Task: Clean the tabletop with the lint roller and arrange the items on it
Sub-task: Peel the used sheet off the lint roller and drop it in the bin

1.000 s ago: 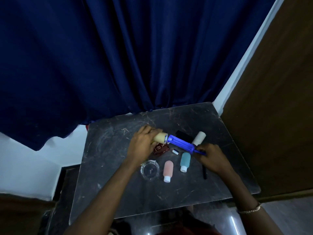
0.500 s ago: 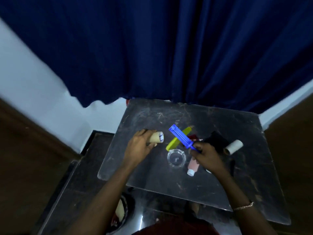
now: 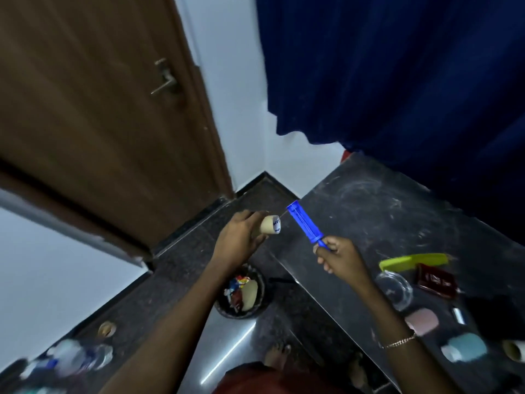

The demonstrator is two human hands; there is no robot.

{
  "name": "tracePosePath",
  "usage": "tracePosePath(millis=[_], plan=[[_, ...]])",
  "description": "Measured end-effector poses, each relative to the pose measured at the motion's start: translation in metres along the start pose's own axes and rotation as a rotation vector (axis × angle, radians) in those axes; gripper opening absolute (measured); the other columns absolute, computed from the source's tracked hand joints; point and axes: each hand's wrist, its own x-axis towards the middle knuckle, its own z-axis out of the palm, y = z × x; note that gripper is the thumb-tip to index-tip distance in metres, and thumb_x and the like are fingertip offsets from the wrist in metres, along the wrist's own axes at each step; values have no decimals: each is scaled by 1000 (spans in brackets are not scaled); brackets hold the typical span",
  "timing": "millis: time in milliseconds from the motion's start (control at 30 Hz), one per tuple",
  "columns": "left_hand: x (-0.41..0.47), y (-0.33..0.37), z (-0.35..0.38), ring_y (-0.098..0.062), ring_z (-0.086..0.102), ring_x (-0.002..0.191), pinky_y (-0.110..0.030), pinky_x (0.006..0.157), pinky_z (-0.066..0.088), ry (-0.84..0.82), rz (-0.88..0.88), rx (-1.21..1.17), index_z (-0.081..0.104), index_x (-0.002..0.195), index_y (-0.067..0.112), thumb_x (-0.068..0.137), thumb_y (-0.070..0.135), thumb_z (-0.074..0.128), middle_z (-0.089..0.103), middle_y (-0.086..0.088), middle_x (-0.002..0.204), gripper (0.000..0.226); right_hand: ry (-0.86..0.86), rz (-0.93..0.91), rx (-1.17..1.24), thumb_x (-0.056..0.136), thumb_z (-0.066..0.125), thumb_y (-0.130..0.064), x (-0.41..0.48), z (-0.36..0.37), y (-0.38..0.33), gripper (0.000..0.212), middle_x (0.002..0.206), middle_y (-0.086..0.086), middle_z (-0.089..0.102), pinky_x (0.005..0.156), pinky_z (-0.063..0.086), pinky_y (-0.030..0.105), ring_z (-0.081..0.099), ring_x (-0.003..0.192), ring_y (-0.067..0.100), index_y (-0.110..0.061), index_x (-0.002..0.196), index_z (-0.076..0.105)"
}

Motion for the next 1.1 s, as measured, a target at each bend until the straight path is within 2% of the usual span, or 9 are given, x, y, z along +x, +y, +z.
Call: tracePosePath(millis=[133, 300, 500, 600, 767, 933, 1100], plan=[[-25, -27, -15, -23, 59, 120, -41, 86, 57, 34, -105, 25, 54, 140, 38, 85, 30, 79, 61, 7, 129, 61, -101, -23, -1, 89, 60, -4, 12, 39, -17, 11, 56, 3, 63, 39, 39, 19, 48, 38, 8, -3, 80, 67], [-51, -55, -19, -26, 61, 118, -43, 86, 57, 59, -200, 37, 55, 142, 32, 86, 32, 79, 62, 3, 128, 60, -169, 11, 64, 91, 60, -7, 19, 79, -32, 13, 57, 6, 62, 40, 39, 21, 48, 40, 10, -4, 80, 66], [-75, -86, -6, -28, 66, 106, -40, 80, 52, 63, -302, -62, 59, 134, 25, 89, 43, 76, 67, -2, 119, 51, -208, 111, 129, 96, 58, -9, 22, 124, -34, 13, 62, 7, 62, 40, 39, 21, 51, 39, 8, -11, 85, 64], [-84, -101, 12, -30, 67, 105, -41, 80, 52, 35, -328, -116, 61, 130, 24, 90, 48, 75, 69, -4, 117, 48, -212, 182, 117, 96, 57, -10, 24, 142, -18, 11, 64, 7, 62, 43, 39, 21, 52, 42, 9, -12, 87, 63], [-90, -134, 64, -38, 68, 111, -49, 86, 54, -86, -407, -153, 61, 134, 17, 91, 50, 74, 72, -13, 122, 56, -189, 272, 87, 96, 57, -13, 38, 167, 28, 16, 62, 4, 62, 44, 38, 22, 52, 40, 7, -17, 81, 61], [-99, -178, 126, -36, 70, 110, -43, 84, 55, -112, -504, -207, 59, 139, 23, 90, 42, 77, 74, -13, 124, 56, -211, 307, 20, 96, 57, -16, 59, 195, 84, 18, 62, 1, 64, 42, 39, 17, 55, 40, 3, -21, 79, 61], [-108, -227, 185, -37, 70, 105, -45, 83, 57, -146, -579, -205, 60, 138, 19, 89, 45, 76, 74, -16, 120, 57, -232, 316, -56, 98, 55, -15, 87, 224, 130, 22, 63, 1, 63, 38, 38, 14, 53, 38, 0, -22, 77, 59]])
